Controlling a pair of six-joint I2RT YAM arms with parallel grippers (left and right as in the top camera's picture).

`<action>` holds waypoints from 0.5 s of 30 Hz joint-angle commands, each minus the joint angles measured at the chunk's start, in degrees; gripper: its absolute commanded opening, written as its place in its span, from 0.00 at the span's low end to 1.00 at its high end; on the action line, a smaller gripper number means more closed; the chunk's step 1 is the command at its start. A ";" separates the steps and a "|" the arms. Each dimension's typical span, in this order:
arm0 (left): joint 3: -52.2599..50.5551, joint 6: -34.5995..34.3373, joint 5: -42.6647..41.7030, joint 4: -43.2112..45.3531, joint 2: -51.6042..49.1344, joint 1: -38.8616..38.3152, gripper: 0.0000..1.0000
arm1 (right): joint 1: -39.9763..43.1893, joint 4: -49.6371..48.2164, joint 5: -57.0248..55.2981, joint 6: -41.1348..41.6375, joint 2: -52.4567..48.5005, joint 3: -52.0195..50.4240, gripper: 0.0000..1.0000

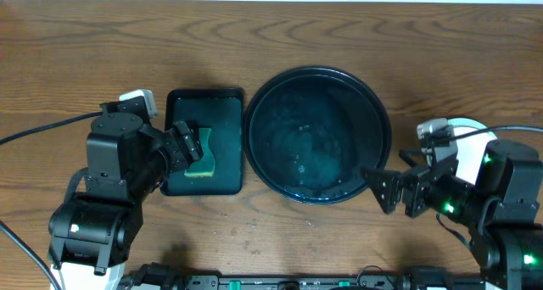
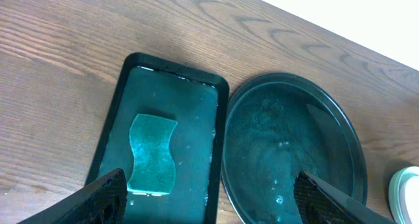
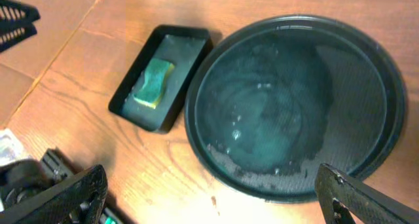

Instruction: Clean dirty plates on tray and stack at the side

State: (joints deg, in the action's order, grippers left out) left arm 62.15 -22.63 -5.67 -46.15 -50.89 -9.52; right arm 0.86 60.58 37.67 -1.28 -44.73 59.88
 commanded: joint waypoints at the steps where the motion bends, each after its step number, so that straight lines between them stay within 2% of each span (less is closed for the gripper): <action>1: 0.70 0.11 0.11 -0.09 -0.02 0.24 0.82 | -0.52 2.64 -2.05 -2.29 0.39 0.24 0.99; 5: 0.70 0.11 0.11 -0.09 -0.02 0.24 0.82 | -0.52 5.01 -12.17 -2.23 0.39 0.24 0.99; 8: 0.70 0.11 0.11 -0.09 -0.02 0.24 0.82 | -2.10 2.03 -18.53 -2.25 1.36 -0.50 0.99; 11: 0.70 0.11 0.11 -0.09 -0.02 0.24 0.82 | -4.26 -5.88 -23.34 -2.25 3.69 -3.74 0.99; 15: 0.70 0.11 0.11 -0.09 -0.02 0.24 0.82 | -6.47 -16.06 -23.91 -2.21 11.13 -11.41 0.99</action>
State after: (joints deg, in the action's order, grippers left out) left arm 62.15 -22.63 -5.67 -46.11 -50.92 -9.52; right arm -4.19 46.44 17.54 -2.94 -38.24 52.58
